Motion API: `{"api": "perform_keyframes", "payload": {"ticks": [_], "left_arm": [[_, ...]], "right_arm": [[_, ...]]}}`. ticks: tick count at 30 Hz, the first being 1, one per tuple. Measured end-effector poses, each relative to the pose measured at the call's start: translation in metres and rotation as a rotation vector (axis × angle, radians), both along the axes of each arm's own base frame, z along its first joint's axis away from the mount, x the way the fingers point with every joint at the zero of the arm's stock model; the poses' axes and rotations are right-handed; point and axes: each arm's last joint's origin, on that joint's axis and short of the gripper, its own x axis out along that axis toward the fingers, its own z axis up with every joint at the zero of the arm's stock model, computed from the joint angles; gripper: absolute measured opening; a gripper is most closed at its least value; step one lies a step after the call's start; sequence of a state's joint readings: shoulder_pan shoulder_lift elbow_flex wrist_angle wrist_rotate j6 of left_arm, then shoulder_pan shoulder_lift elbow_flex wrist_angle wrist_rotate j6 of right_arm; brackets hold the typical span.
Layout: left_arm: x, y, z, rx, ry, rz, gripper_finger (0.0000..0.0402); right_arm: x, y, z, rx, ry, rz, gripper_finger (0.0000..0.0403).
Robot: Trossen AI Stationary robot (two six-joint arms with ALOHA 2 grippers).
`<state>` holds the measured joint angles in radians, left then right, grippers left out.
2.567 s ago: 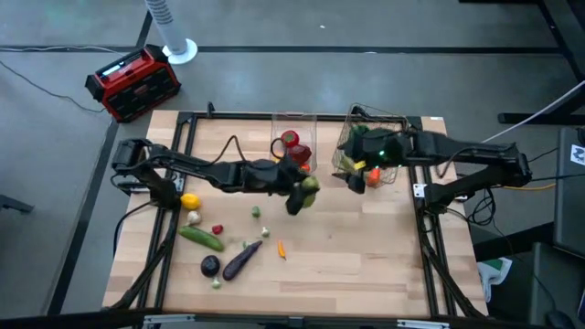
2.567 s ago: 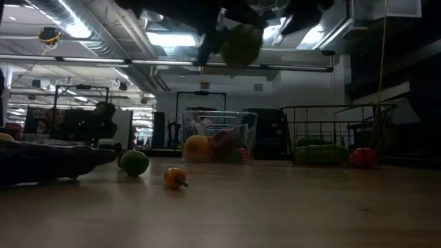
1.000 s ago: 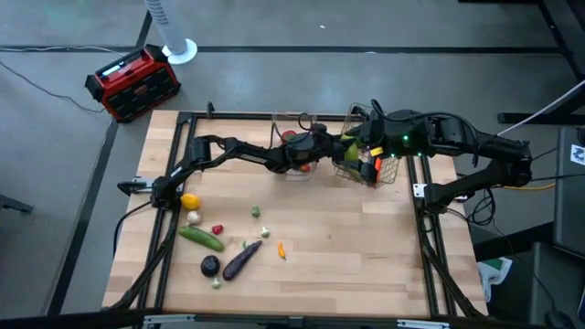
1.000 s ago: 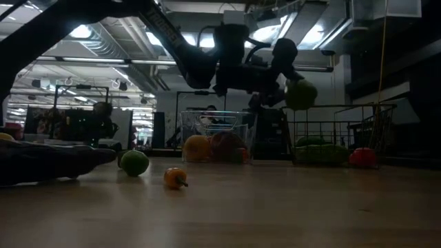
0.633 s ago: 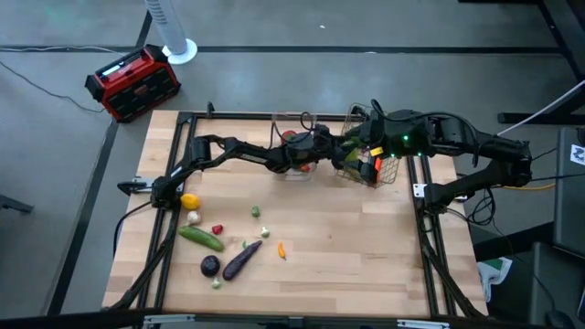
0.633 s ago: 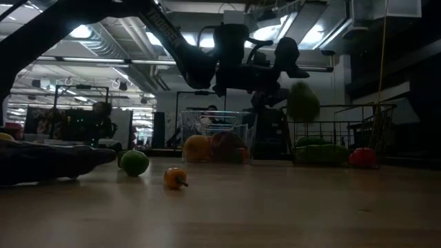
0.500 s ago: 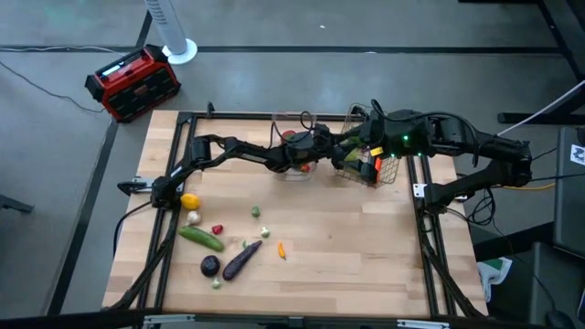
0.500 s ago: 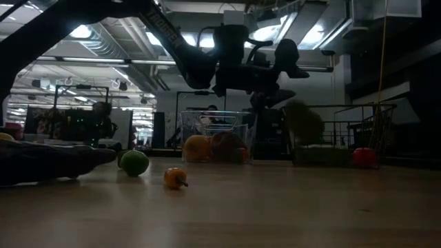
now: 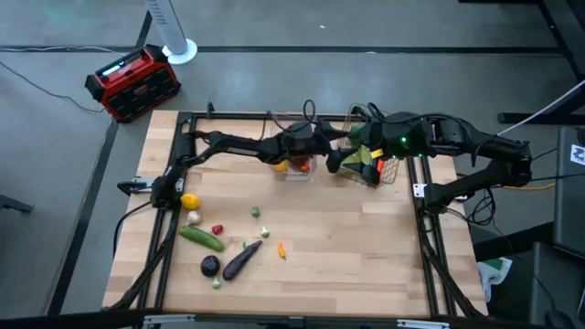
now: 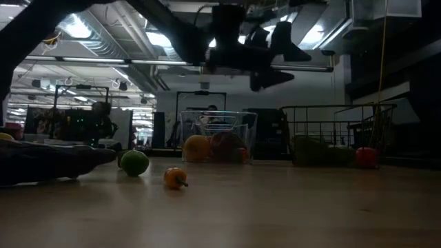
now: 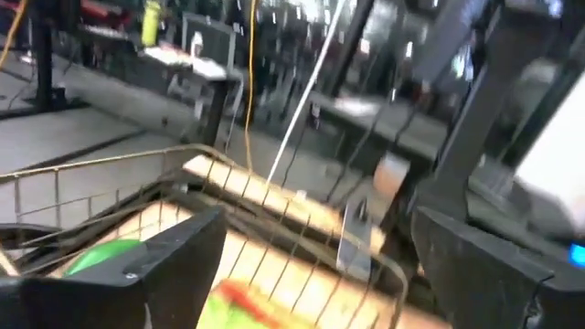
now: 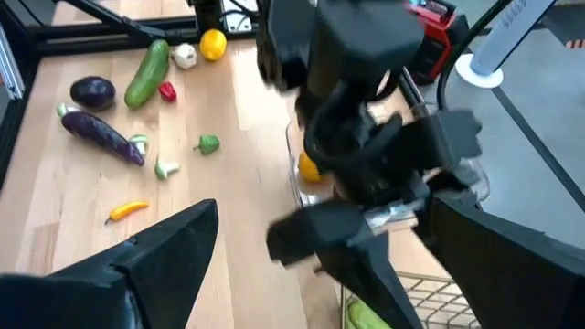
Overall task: Sort produce into baskets
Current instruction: Put the green chili pepper into the wire basket
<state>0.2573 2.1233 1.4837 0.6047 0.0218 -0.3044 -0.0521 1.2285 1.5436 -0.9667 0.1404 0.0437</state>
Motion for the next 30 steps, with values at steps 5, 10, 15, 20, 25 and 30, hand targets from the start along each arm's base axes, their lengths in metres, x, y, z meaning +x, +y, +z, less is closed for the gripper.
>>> {"api": "perform_keyframes", "payload": {"ticks": [5,10,15,20,25,30], "left_arm": [[-0.021,-0.006,0.029,0.057,0.205,-0.019,0.0356],[-0.051,-0.017,0.057,0.060,0.400,-0.047,0.0356],[-0.082,-0.038,0.074,0.007,0.595,-0.093,0.0356],[-0.113,-0.068,0.071,-0.042,0.880,-0.170,0.0356],[-0.133,-0.103,0.050,-0.105,1.159,-0.231,0.0356],[-0.144,-0.133,0.021,-0.130,1.281,-0.244,0.0356]], "right_arm": [[-0.001,0.000,-0.001,0.004,0.010,-0.003,0.0397],[-0.001,0.000,-0.001,0.005,0.009,-0.004,0.0397],[0.001,0.000,-0.002,0.015,0.012,-0.009,0.0397],[0.013,0.001,-0.011,0.081,0.059,0.008,0.0397],[0.034,0.000,-0.028,0.099,0.145,0.018,0.0397],[0.058,0.000,-0.049,0.114,0.223,0.027,0.0397]]}}
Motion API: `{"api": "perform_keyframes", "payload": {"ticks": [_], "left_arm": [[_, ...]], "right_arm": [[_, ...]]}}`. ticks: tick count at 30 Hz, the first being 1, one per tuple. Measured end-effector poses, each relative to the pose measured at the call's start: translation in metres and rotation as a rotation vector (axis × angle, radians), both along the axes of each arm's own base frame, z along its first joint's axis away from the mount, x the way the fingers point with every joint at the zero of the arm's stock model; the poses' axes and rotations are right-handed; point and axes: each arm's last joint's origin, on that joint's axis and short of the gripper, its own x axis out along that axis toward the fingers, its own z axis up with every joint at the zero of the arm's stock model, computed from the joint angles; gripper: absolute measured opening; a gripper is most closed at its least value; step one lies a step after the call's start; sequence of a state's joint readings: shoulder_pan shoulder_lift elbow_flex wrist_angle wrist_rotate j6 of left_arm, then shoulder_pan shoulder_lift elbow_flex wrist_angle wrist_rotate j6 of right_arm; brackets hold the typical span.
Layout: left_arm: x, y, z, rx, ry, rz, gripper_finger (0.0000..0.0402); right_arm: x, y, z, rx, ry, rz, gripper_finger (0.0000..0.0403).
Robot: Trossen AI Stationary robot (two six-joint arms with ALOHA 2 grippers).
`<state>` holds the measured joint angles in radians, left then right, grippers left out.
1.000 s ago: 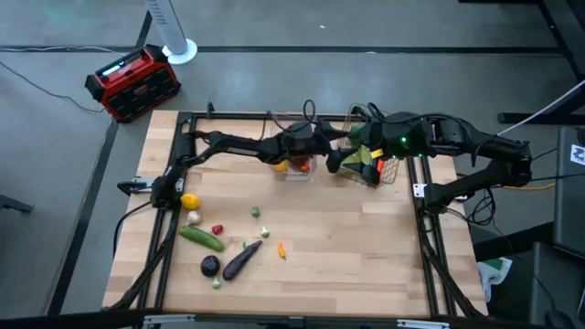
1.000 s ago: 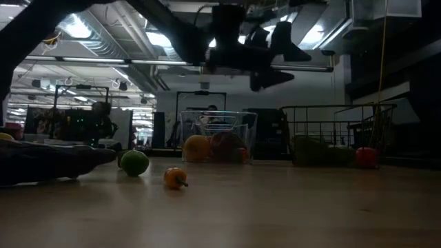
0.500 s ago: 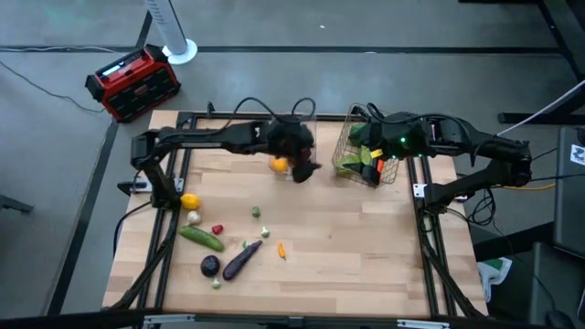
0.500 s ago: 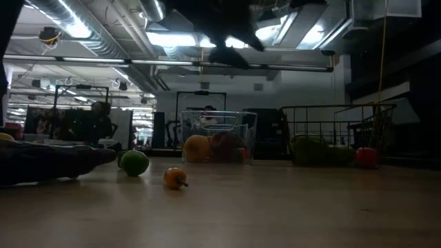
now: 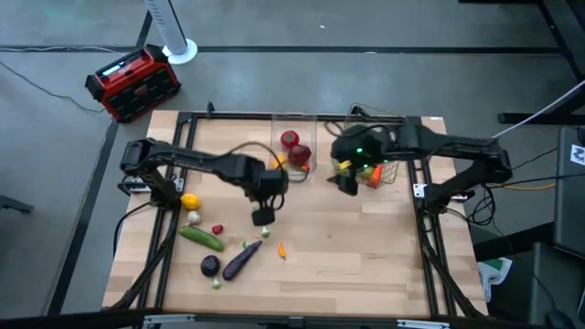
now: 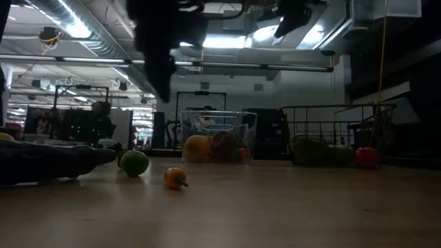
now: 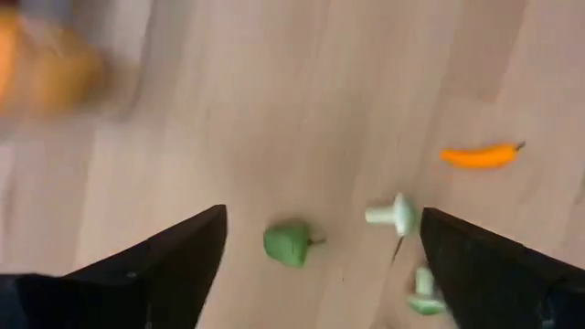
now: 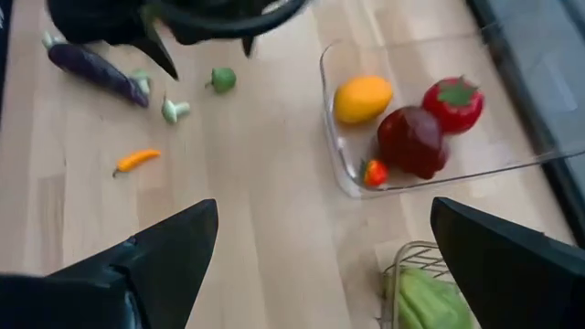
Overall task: Sort produce into baskets
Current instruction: Put the green chili pepper into the wire basket
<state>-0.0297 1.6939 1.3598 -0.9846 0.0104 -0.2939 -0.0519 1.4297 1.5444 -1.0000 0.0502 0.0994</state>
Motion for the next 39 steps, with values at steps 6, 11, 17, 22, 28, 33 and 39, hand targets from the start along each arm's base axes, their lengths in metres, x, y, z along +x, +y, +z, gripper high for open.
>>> {"api": "perform_keyframes", "payload": {"ticks": [6,11,17,22,28,33,39], "left_arm": [[-0.016,-0.019,-0.039,0.079,0.076,0.103,0.0332],[-0.029,-0.026,-0.069,0.148,0.086,0.176,0.0299],[-0.037,-0.027,-0.090,0.158,0.062,0.228,0.0274],[-0.039,-0.027,-0.101,0.144,0.014,0.236,0.0265],[-0.043,-0.027,-0.106,0.138,0.025,0.266,0.0250],[-0.047,-0.027,-0.110,0.115,0.042,0.293,0.0218],[-0.044,-0.028,-0.110,0.100,0.012,0.301,0.0165]], "right_arm": [[0.023,0.000,-0.024,0.044,0.084,0.034,0.0397],[0.034,0.000,-0.037,0.038,0.130,0.049,0.0397],[0.043,-0.001,-0.048,0.038,0.164,0.052,0.0397],[0.047,-0.001,-0.050,0.038,0.158,0.053,0.0397],[0.048,-0.001,-0.050,0.037,0.147,0.053,0.0397],[0.048,-0.001,-0.050,0.037,0.147,0.053,0.0397],[0.048,-0.001,-0.050,0.037,0.151,0.053,0.0397]]}}
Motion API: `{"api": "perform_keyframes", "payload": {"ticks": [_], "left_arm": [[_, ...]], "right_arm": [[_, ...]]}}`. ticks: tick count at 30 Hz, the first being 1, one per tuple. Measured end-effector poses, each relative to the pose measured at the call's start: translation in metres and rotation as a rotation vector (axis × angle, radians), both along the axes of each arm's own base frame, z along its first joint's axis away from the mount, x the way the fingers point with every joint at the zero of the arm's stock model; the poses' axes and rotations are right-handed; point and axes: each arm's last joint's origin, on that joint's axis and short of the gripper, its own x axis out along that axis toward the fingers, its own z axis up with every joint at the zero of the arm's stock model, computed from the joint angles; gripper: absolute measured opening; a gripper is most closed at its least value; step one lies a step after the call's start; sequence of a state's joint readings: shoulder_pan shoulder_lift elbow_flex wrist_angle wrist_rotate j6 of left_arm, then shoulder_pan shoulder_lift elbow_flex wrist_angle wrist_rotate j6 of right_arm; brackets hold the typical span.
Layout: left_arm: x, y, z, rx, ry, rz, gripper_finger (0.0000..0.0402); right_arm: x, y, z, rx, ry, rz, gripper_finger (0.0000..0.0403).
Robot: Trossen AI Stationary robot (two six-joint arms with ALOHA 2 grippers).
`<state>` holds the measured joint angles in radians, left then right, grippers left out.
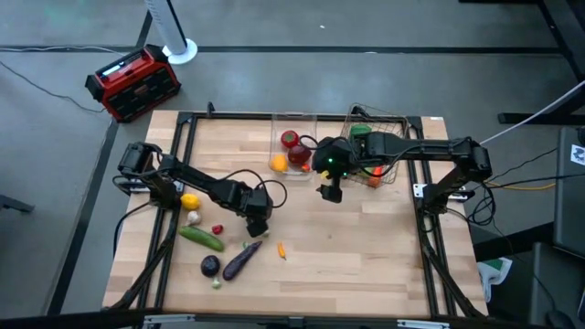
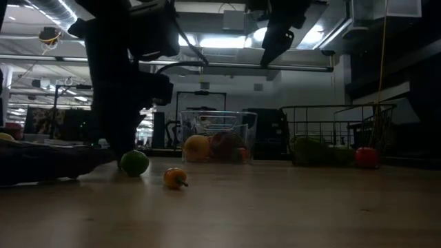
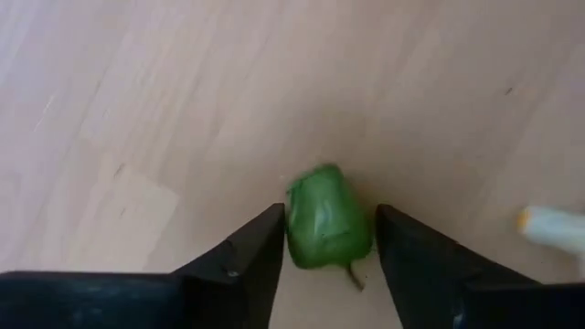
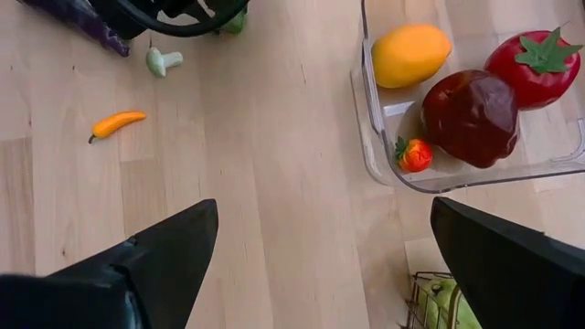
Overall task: Sort produce into baskets
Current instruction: Put the green chili pepper into the wire basket
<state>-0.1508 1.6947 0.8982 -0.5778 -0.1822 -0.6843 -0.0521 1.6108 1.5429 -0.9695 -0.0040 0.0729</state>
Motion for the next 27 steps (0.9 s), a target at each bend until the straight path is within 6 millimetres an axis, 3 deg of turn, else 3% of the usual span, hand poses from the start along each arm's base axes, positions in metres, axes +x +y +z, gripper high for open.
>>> {"api": "perform_keyframes", "payload": {"ticks": [9,17,22,27], "left_arm": [[0.014,-0.002,0.004,-0.017,-0.148,-0.016,0.0100],[0.018,-0.003,0.006,-0.028,-0.195,-0.003,0.0094],[0.036,-0.002,0.016,-0.080,-0.405,0.012,0.0099],[0.050,0.007,0.046,-0.139,-0.675,-0.006,0.0097]], "right_arm": [[0.000,0.000,0.000,-0.015,-0.003,0.024,0.0397],[0.001,0.000,0.001,-0.016,-0.019,0.025,0.0397],[0.006,0.000,0.005,-0.026,-0.081,0.048,0.0397],[0.010,0.000,0.007,-0.070,-0.121,0.109,0.0397]]}}
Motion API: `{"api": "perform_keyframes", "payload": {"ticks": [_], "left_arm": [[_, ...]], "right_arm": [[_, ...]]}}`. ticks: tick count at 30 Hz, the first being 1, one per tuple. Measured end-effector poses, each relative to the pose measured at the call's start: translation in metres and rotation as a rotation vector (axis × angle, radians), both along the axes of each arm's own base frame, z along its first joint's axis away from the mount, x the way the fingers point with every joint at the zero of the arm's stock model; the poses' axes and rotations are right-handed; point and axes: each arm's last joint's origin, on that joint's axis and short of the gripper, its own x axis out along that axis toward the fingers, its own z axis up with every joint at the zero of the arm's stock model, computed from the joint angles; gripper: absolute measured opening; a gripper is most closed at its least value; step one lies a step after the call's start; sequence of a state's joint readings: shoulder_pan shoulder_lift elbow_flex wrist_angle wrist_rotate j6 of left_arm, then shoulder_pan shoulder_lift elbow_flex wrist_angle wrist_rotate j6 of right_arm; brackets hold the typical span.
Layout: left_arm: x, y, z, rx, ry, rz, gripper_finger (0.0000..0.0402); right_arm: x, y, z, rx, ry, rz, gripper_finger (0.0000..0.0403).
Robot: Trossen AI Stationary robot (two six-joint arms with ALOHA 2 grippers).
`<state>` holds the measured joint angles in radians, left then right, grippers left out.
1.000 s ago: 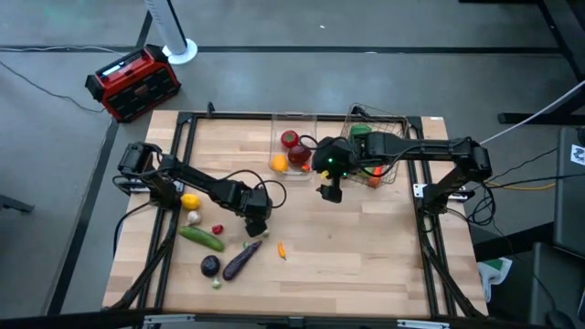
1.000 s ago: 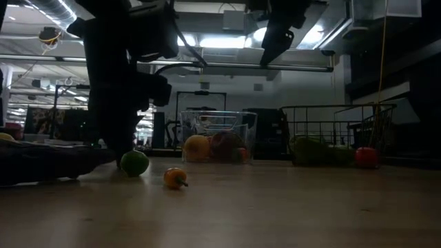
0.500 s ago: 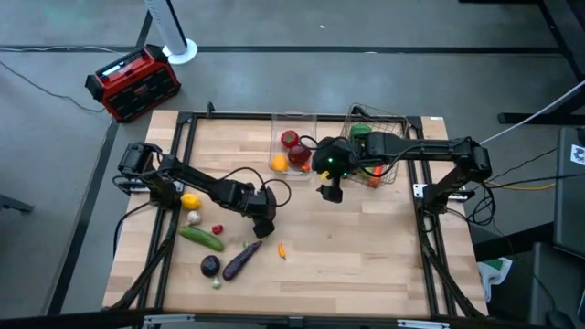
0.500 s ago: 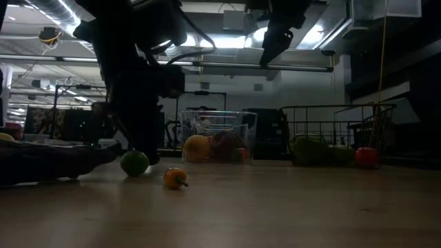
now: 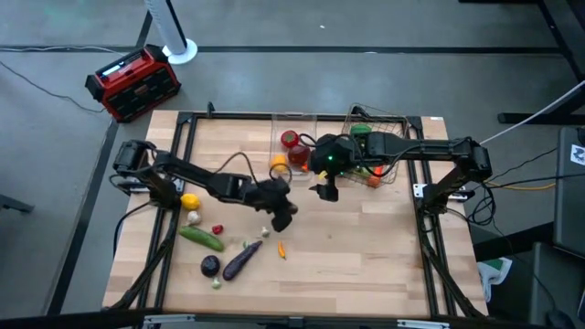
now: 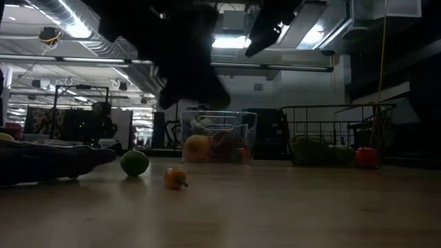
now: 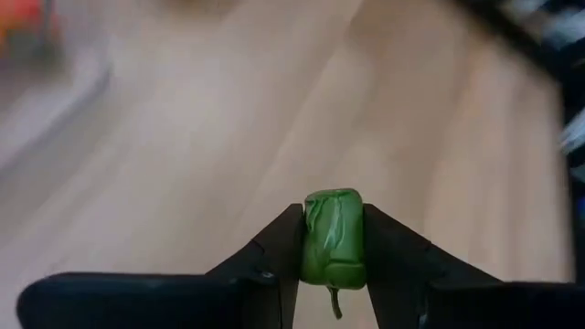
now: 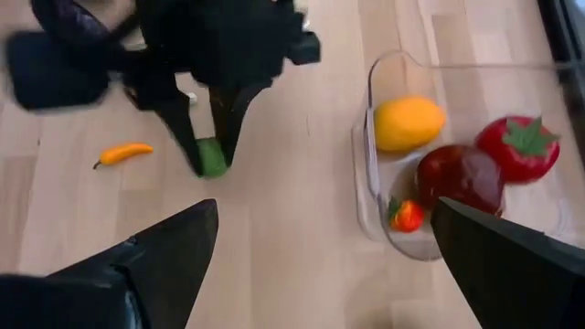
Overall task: Sort produce into baskets
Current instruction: Put the green chili pepper into the wire basket
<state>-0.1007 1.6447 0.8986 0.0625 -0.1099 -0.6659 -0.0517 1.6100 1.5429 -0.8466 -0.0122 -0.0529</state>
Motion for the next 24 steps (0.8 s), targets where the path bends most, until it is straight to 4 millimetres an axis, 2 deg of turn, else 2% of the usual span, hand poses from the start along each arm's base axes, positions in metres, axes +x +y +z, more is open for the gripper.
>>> {"api": "perform_keyframes", "payload": {"ticks": [5,12,18,24], "left_arm": [[-0.005,0.012,0.035,0.047,-0.158,-0.013,0.0100],[-0.019,0.024,0.073,0.102,-0.294,-0.008,0.0097],[-0.028,0.026,0.093,0.116,-0.384,-0.005,0.0102],[-0.031,0.026,0.107,0.114,-0.479,-0.001,0.0101]], "right_arm": [[0.003,0.008,0.002,-0.074,-0.033,0.103,0.0397],[0.011,0.038,0.010,-0.246,-0.142,0.254,0.0397],[0.013,0.058,0.016,-0.423,-0.201,0.242,0.0397],[0.013,0.074,0.020,-0.511,-0.235,0.228,0.0397]]}}
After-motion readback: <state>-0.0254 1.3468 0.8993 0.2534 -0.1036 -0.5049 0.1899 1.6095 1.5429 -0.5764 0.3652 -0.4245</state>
